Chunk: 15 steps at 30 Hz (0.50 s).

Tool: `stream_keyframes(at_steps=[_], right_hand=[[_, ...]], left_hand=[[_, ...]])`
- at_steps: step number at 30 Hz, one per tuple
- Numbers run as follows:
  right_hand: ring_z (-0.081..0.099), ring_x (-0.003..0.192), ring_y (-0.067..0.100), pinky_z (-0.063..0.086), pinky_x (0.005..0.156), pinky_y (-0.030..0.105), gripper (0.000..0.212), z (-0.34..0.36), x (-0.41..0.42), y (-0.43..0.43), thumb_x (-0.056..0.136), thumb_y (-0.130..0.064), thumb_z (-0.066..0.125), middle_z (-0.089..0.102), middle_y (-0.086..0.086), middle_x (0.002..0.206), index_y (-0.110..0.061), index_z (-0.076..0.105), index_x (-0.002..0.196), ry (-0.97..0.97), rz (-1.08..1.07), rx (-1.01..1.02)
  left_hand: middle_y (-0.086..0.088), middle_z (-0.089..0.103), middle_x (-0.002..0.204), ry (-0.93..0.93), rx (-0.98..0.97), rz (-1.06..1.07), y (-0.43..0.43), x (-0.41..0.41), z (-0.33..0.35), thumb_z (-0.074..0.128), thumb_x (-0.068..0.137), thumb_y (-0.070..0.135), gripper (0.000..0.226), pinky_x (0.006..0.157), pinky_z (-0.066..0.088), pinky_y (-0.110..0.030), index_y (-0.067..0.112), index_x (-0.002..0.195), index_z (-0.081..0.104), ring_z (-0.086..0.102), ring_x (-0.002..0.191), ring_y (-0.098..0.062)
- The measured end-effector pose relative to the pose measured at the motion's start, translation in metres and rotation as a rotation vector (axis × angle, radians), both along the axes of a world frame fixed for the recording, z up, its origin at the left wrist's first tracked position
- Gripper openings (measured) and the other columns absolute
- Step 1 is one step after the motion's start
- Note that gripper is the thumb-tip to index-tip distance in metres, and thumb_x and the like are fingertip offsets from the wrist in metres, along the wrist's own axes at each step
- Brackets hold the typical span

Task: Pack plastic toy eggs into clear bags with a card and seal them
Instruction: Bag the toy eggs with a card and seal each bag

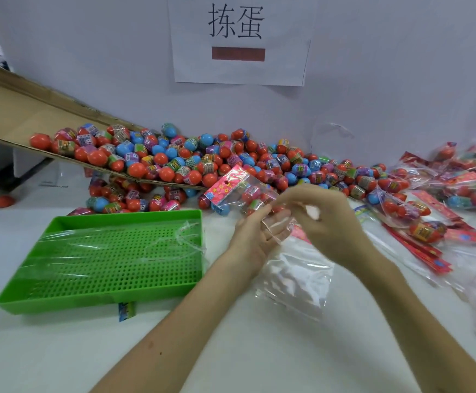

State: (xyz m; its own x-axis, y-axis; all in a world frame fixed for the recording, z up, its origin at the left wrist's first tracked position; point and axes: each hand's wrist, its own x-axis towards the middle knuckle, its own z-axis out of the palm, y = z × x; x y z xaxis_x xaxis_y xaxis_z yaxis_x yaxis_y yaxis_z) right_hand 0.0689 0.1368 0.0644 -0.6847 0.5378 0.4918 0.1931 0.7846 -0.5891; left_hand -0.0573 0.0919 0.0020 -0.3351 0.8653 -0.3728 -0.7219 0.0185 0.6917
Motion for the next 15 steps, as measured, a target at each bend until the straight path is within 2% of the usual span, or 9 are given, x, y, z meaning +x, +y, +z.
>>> stream_keyframes(at_steps=[2, 3, 5, 6, 8, 10, 11, 13, 15], right_hand=[[0.064, 0.103, 0.01, 0.048, 0.088, 0.021, 0.025, -0.009, 0.032, 0.029, 0.096, -0.003, 0.066, 0.071, -0.002, 0.113, -0.019, 0.076, 0.111, -0.075, -0.207, -0.005], [0.06, 0.114, 0.014, 0.045, 0.095, 0.026, 0.027, -0.013, 0.051, 0.045, 0.096, -0.014, 0.068, 0.066, -0.001, 0.126, -0.023, 0.072, 0.121, -0.212, -0.31, -0.02], [0.048, 0.134, 0.024, 0.04, 0.109, 0.042, 0.052, -0.022, 0.087, 0.065, 0.091, -0.034, 0.075, 0.052, 0.003, 0.148, -0.025, 0.06, 0.14, -0.571, -0.447, -0.076], [0.045, 0.139, 0.026, 0.037, 0.113, 0.043, 0.06, -0.027, 0.099, 0.068, 0.086, -0.038, 0.079, 0.05, 0.004, 0.151, -0.024, 0.058, 0.141, -0.677, -0.474, -0.098], [0.052, 0.132, 0.024, 0.041, 0.103, 0.037, 0.049, -0.04, 0.113, 0.066, 0.078, -0.034, 0.087, 0.062, 0.001, 0.136, -0.028, 0.07, 0.123, -0.657, -0.461, -0.128], [0.064, 0.108, 0.017, 0.044, 0.083, 0.03, 0.026, -0.049, 0.118, 0.061, 0.076, -0.025, 0.089, 0.069, -0.009, 0.11, -0.038, 0.074, 0.093, -0.516, -0.427, -0.116], [0.065, 0.096, 0.011, 0.045, 0.076, 0.026, 0.027, -0.055, 0.12, 0.059, 0.077, -0.019, 0.089, 0.069, -0.013, 0.099, -0.04, 0.074, 0.083, -0.462, -0.422, -0.109], [0.064, 0.083, 0.003, 0.047, 0.071, 0.021, 0.03, -0.064, 0.122, 0.059, 0.079, -0.011, 0.086, 0.069, -0.014, 0.088, -0.038, 0.074, 0.077, -0.393, -0.419, -0.071], [0.064, 0.083, 0.0, 0.049, 0.07, 0.015, 0.031, -0.068, 0.121, 0.06, 0.08, -0.005, 0.084, 0.069, -0.016, 0.084, -0.035, 0.076, 0.078, -0.351, -0.41, -0.034]], left_hand=[[-0.015, 0.071, 0.128, -0.044, 0.013, 0.014, 0.002, 0.0, -0.001, 0.057, 0.105, 0.02, 0.031, 0.082, 0.058, -0.04, 0.006, 0.132, 0.059, 0.07, 0.101, -0.027], [-0.017, 0.072, 0.125, -0.056, 0.018, 0.015, 0.002, 0.0, -0.002, 0.057, 0.104, 0.018, 0.031, 0.078, 0.06, -0.037, 0.006, 0.133, 0.058, 0.072, 0.097, -0.027], [-0.019, 0.073, 0.121, -0.076, 0.035, 0.033, 0.002, -0.001, -0.002, 0.057, 0.105, 0.016, 0.028, 0.075, 0.062, -0.035, 0.005, 0.131, 0.058, 0.074, 0.092, -0.026], [-0.02, 0.074, 0.12, -0.086, 0.037, 0.04, 0.003, -0.002, -0.002, 0.057, 0.104, 0.015, 0.024, 0.075, 0.062, -0.035, 0.006, 0.127, 0.059, 0.074, 0.091, -0.026], [-0.02, 0.074, 0.119, -0.081, 0.029, 0.028, 0.002, -0.002, -0.002, 0.057, 0.104, 0.015, 0.016, 0.075, 0.062, -0.035, 0.007, 0.117, 0.062, 0.074, 0.091, -0.026], [-0.02, 0.074, 0.118, -0.086, 0.026, 0.03, 0.003, -0.002, -0.002, 0.057, 0.104, 0.015, 0.011, 0.075, 0.063, -0.035, 0.008, 0.112, 0.062, 0.074, 0.092, -0.027], [-0.02, 0.074, 0.118, -0.084, 0.025, 0.033, 0.003, -0.002, -0.002, 0.057, 0.104, 0.015, 0.01, 0.075, 0.063, -0.035, 0.008, 0.11, 0.062, 0.074, 0.092, -0.027], [-0.021, 0.074, 0.118, -0.083, 0.03, 0.035, 0.003, -0.002, -0.001, 0.057, 0.104, 0.014, 0.008, 0.076, 0.062, -0.036, 0.009, 0.108, 0.062, 0.074, 0.093, -0.028], [-0.021, 0.074, 0.118, -0.083, 0.032, 0.035, 0.003, -0.001, -0.002, 0.058, 0.104, 0.014, 0.008, 0.076, 0.063, -0.037, 0.009, 0.107, 0.062, 0.074, 0.093, -0.028]])
